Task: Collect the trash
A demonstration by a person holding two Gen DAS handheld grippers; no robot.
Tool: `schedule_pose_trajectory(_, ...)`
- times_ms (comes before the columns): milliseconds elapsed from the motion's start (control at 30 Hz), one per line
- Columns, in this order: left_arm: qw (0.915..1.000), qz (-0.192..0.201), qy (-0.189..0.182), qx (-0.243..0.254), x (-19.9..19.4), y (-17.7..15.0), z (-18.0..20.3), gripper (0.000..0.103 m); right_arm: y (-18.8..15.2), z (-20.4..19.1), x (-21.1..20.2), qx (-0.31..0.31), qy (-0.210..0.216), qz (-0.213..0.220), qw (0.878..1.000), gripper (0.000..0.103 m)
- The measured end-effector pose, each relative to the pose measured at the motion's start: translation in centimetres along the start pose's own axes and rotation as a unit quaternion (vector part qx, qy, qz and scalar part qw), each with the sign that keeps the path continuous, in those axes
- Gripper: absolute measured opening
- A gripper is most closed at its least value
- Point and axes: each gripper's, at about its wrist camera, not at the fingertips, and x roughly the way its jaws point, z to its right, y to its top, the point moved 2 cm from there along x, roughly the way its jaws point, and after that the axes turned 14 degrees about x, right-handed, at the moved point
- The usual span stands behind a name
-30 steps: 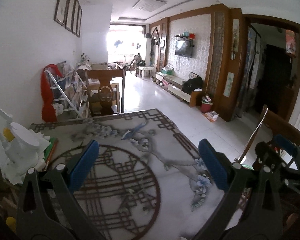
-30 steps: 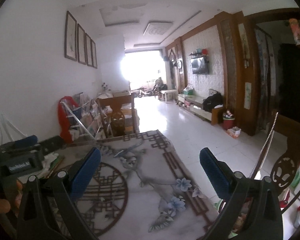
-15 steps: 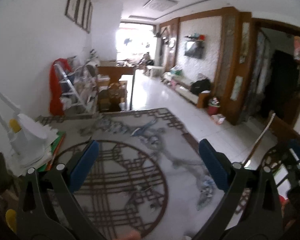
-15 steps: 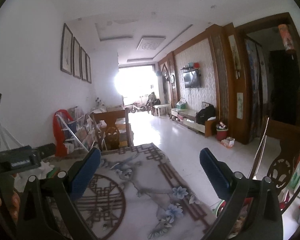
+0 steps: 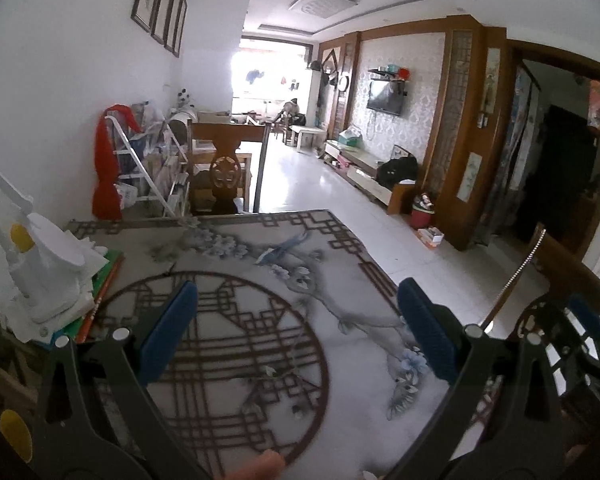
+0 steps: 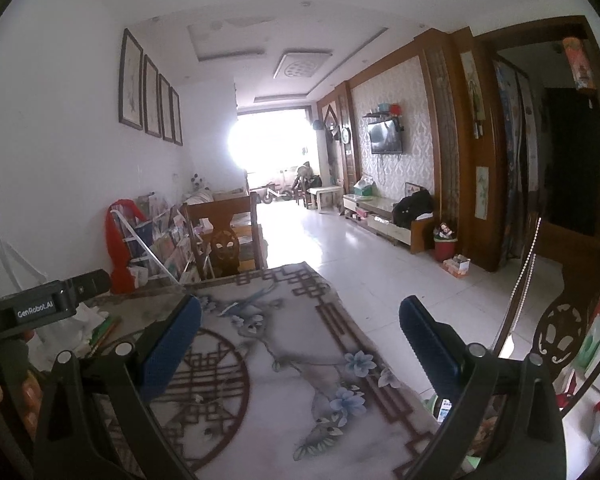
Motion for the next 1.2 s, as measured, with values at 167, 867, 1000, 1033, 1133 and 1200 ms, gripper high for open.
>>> schedule_pose_trajectory(167, 0.9999, -0.003, -0.008, -0.014, 0.0, -0.1, -0.3, 0.098, 0.0, 0.3, 0.1, 0.001, -0.001, -0.007, 1.000, 0.096)
schedule_pose_trajectory(867, 0.9993, -0.016, -0.029, -0.019, 0.8, 0.1, -0.6, 0.098, -1.2, 0.9, 0.9, 0.000, -0.008, -0.020, 1.000, 0.096)
schedule_pose_trajectory(1000, 0.9995, -0.023, -0.016, -0.012, 1.2, -0.1, -0.6, 0.098, -1.4, 1.0, 1.1, 0.000, -0.008, -0.024, 1.000, 0.096)
schedule_pose_trajectory(1033, 0.9995, -0.024, -0.016, -0.012, 1.3, -0.2, -0.6, 0.098, -1.4, 1.0, 1.1, 0.000, -0.009, -0.024, 1.000, 0.096)
schedule_pose_trajectory(1133, 0.9994, -0.025, -0.018, -0.013, 1.6, -0.3, -0.7, 0.098, -1.5, 1.1, 1.4, 0.000, -0.008, -0.030, 1.000, 0.096)
schedule_pose_trajectory(1200, 0.9996, -0.022, -0.016, -0.008, 1.6, -0.4, -0.7, 0.098, -1.6, 1.2, 1.6, 0.001, -0.007, -0.034, 0.999, 0.096)
